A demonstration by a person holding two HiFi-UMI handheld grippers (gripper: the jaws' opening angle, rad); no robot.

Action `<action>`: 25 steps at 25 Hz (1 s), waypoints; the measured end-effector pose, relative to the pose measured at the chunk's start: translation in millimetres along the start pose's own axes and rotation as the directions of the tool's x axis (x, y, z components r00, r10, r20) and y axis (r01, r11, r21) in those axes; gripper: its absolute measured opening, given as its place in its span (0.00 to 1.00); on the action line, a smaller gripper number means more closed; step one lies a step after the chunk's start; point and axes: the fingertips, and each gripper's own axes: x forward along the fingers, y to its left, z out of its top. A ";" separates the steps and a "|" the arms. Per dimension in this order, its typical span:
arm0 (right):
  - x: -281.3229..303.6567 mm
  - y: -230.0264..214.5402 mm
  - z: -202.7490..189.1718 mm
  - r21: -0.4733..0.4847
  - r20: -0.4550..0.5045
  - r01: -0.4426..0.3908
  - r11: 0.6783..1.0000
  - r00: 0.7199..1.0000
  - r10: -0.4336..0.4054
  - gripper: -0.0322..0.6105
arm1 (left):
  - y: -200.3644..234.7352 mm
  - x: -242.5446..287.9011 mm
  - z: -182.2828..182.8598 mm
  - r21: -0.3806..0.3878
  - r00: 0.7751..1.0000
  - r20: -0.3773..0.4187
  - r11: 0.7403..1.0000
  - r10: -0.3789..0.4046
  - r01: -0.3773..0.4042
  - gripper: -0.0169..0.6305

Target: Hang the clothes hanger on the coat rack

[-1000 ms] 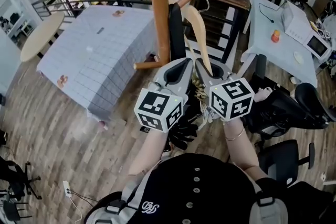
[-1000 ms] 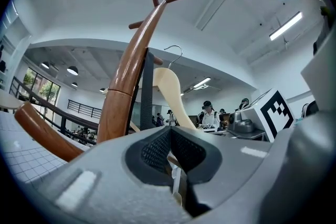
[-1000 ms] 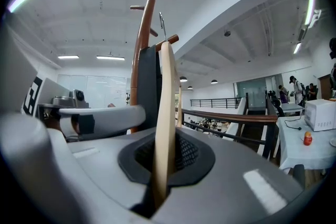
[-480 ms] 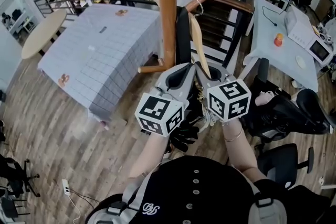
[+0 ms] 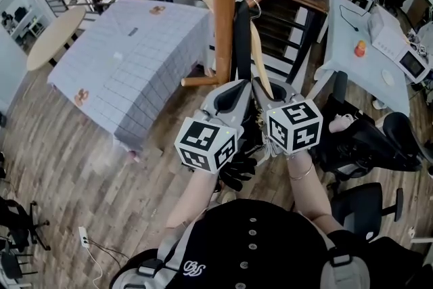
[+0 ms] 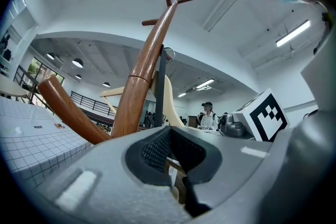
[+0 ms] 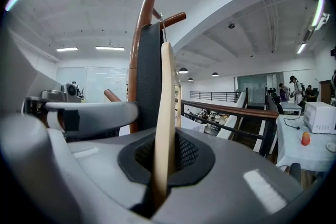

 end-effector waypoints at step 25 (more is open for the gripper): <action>-33.7 3.4 14.1 -0.014 0.117 0.053 0.999 0.992 -0.051 0.16 | -7.4 -20.6 -22.3 -0.024 0.999 -0.045 1.000 0.014 -0.015 0.02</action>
